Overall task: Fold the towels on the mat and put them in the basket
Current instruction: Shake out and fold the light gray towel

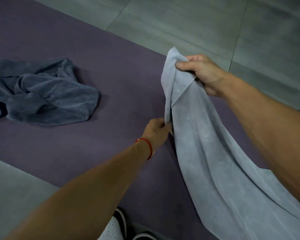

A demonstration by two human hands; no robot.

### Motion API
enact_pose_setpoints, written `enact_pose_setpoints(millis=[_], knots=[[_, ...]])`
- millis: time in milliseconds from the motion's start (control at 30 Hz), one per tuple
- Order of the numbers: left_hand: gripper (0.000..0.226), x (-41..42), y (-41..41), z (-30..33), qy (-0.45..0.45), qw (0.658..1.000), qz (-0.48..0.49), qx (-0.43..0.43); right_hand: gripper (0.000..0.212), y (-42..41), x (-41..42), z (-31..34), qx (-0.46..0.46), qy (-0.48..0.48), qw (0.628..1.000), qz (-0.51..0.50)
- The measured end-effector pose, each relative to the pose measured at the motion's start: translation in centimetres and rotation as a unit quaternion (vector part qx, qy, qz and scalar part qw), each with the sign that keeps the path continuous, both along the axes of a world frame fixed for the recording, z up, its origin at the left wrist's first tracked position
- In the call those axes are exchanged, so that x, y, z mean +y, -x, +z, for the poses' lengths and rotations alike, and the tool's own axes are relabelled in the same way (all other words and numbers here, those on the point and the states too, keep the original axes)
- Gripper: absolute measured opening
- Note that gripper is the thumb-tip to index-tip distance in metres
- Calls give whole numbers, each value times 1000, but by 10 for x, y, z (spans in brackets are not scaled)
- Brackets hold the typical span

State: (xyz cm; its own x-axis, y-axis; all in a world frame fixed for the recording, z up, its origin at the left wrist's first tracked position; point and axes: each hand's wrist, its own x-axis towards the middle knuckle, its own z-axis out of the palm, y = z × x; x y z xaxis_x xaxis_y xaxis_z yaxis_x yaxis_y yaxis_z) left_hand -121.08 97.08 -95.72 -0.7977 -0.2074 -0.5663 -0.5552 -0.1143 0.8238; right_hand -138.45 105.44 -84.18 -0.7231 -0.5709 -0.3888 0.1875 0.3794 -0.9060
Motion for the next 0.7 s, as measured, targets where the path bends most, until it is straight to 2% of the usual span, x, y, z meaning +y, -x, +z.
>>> enact_pose_setpoints(millis=[67, 100, 167, 200, 233, 300, 367, 433, 500, 567, 700], knots=[[26, 0, -4, 2, -37, 996, 77, -10, 20, 10, 8, -1, 74, -39, 995, -51], [26, -4, -8, 3, -15, 994, 106, 4, 19, 17, 14, -4, 139, -84, 984, -75], [33, -22, -21, 8, 117, 985, 110, 54, 27, 30, 27, -13, 261, -184, 942, -105], [40, -34, -27, 11, 176, 975, 106, 78, 32, 32, 32, -19, 288, -223, 924, -113], [45, -47, -32, 15, 216, 968, 99, 87, 35, 32, 34, -26, 298, -244, 915, -118], [49, -73, -40, 23, 239, 966, 66, 70, 34, 26, 30, -41, 304, -266, 907, -120], [51, -92, -50, 23, 249, 967, -46, -10, 28, 19, 20, -57, 299, -284, 905, -105], [50, -106, -66, 16, 248, 949, -168, -97, 26, 14, 9, -69, 301, -315, 898, -58], [36, -115, -84, 3, 233, 936, -224, -139, 30, 13, -2, -76, 335, -362, 870, 0], [28, -119, -96, -4, 238, 940, -203, -138, 31, 15, -14, -79, 357, -390, 849, 12], [21, -116, -111, -7, 298, 936, -140, -127, 26, 22, -39, -82, 336, -351, 873, -53]])
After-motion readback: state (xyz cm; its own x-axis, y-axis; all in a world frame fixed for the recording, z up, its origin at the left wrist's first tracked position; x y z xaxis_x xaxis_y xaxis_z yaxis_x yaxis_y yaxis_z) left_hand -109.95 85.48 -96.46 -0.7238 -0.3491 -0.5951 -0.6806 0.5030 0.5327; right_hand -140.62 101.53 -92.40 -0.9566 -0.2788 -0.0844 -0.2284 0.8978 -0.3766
